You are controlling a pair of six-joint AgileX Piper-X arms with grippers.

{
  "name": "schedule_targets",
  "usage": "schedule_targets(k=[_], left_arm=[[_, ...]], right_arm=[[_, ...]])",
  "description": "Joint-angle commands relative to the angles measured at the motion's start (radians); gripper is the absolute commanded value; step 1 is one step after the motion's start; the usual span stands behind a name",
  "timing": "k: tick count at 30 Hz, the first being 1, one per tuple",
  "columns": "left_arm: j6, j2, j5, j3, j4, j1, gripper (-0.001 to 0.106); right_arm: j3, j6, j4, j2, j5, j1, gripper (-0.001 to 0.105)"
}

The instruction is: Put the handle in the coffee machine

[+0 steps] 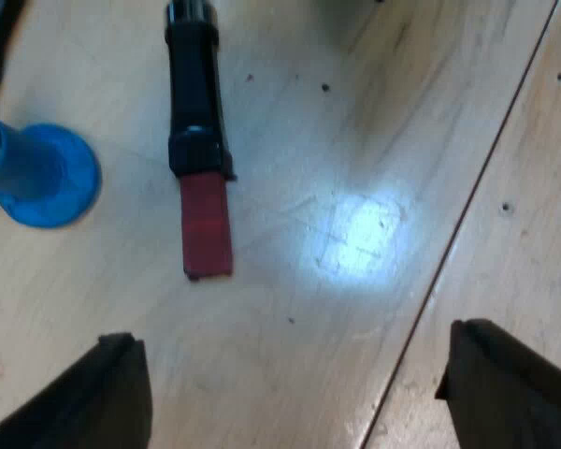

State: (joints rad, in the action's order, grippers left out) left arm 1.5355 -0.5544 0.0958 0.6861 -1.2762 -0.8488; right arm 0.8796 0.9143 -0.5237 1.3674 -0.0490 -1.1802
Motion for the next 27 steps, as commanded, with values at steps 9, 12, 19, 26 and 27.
schedule_targets(k=[9,12,19,26,27], left_arm=[[0.016,0.003,-0.011,0.006,0.072,0.000,0.067],[0.018,0.003,-0.011,0.006,0.088,0.000,0.067],[0.061,0.003,0.028,0.006,0.113,0.000,0.067],[0.061,0.003,0.104,0.006,0.138,0.000,0.067],[0.061,0.003,0.104,0.006,0.137,0.000,0.067]], right_arm=[[0.022,0.169,-0.088,-0.131,-0.007,0.151,0.076],[0.059,0.289,-0.086,-0.132,0.037,0.191,0.083],[0.109,0.380,-0.086,-0.132,0.031,0.258,0.079],[0.112,0.478,-0.086,-0.124,0.030,0.271,0.078],[0.115,0.482,-0.086,-0.120,0.030,0.273,0.078]])
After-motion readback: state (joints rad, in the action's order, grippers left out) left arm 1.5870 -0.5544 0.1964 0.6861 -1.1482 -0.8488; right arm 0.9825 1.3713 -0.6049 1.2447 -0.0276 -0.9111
